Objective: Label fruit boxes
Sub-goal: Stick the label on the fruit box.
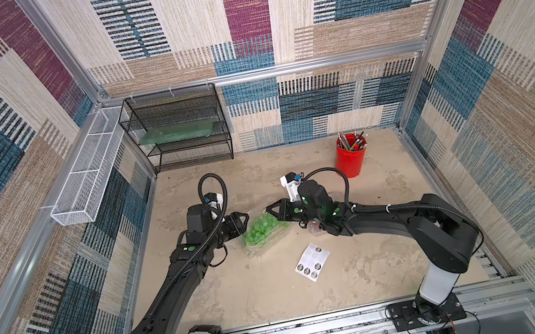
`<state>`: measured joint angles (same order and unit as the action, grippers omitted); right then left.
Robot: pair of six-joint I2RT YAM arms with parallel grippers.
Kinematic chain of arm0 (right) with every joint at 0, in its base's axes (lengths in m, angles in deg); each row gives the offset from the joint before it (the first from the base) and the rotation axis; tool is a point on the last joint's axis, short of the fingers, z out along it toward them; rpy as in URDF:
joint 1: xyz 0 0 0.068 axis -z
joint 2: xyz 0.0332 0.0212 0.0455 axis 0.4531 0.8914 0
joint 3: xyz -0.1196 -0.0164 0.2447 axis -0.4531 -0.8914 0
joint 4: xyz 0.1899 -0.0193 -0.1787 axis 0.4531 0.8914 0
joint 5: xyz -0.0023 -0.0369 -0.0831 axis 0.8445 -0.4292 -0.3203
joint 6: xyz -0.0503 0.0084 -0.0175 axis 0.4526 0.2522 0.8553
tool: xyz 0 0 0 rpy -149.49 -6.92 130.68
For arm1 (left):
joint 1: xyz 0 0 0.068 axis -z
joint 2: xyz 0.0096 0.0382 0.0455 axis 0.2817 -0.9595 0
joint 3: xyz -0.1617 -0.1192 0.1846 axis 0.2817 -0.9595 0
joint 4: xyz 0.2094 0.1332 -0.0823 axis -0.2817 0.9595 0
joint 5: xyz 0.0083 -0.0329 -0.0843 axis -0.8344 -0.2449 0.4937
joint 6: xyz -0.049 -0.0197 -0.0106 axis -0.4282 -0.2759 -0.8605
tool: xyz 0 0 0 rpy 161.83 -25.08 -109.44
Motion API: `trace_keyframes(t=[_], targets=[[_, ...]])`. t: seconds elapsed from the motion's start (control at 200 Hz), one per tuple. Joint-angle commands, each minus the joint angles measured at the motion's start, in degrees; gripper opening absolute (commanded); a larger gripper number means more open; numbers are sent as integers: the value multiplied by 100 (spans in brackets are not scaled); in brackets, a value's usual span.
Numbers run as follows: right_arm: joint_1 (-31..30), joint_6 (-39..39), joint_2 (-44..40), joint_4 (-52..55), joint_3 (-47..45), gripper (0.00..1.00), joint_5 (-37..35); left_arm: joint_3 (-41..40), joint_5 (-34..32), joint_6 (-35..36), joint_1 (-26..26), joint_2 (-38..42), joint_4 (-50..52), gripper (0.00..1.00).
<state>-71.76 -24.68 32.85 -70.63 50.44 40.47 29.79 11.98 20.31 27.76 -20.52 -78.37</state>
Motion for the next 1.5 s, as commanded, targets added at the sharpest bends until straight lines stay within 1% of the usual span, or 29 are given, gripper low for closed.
trace_keyframes(t=[0.0,0.175,0.366,0.481,0.721,0.776,1.237,1.497], targets=[[-19,-121,271,-359,216,0,54,17,177,-42,-26,-40,-199,57],[-38,-259,600,-379,438,0,109,27,198,-59,-40,-117,-234,52],[-108,-364,831,-298,552,0,87,38,142,-86,-41,-270,-310,38],[-115,-427,924,-323,571,0,92,22,172,-133,-41,-340,-442,32],[-150,-521,1003,-354,589,0,80,80,433,-207,-41,-565,-629,23],[-150,-543,1023,-355,589,0,73,114,541,-190,-41,-629,-638,20],[-185,-691,859,-351,343,0,31,185,813,-190,-41,-882,-735,14],[-185,-684,837,-343,277,0,12,265,1116,-233,-33,-1177,-820,10]])
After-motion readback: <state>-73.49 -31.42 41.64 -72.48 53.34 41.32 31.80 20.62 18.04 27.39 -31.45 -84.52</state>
